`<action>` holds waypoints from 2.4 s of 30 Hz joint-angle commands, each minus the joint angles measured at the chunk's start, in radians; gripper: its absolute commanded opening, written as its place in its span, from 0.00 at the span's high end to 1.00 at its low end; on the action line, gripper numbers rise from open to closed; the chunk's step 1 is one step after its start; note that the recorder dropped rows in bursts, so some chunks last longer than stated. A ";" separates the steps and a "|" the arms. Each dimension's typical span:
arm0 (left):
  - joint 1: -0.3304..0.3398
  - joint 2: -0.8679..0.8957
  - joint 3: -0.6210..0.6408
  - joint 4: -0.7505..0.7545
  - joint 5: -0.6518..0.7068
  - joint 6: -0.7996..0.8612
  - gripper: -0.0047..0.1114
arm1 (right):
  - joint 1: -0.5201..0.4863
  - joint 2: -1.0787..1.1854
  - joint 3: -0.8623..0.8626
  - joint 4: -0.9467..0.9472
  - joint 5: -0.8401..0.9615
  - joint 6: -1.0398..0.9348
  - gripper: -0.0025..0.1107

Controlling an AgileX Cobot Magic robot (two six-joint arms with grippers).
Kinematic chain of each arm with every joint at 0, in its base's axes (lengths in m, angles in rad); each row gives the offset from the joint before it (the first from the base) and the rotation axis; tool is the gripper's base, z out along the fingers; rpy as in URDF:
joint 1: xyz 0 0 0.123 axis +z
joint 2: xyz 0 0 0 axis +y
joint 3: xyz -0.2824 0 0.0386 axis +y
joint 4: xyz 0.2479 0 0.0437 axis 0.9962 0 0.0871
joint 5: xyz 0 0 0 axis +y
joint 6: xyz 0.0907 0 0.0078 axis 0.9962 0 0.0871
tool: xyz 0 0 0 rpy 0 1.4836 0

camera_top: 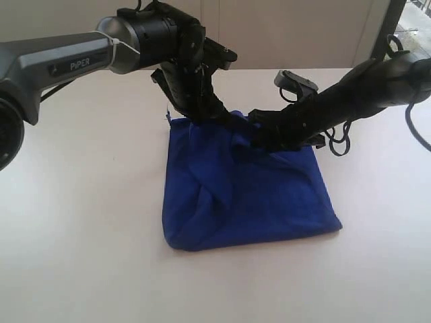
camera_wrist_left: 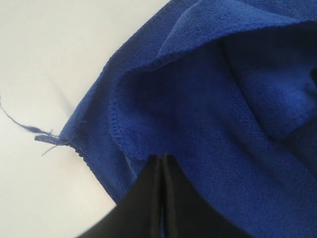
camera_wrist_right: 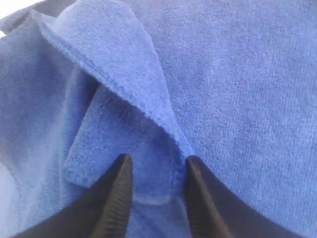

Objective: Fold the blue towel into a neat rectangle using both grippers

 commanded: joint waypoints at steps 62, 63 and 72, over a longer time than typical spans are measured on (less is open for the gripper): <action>-0.105 -0.442 0.008 -0.212 0.464 0.349 0.96 | -0.023 -0.771 0.084 -0.546 0.498 -0.080 0.98; -0.113 -0.452 0.008 -0.224 0.464 0.349 0.96 | -0.021 -0.789 0.100 -0.551 0.498 -0.080 0.98; -0.129 -0.540 0.023 -0.380 0.464 0.339 0.96 | -0.021 -0.990 0.237 -0.555 0.511 -0.080 0.98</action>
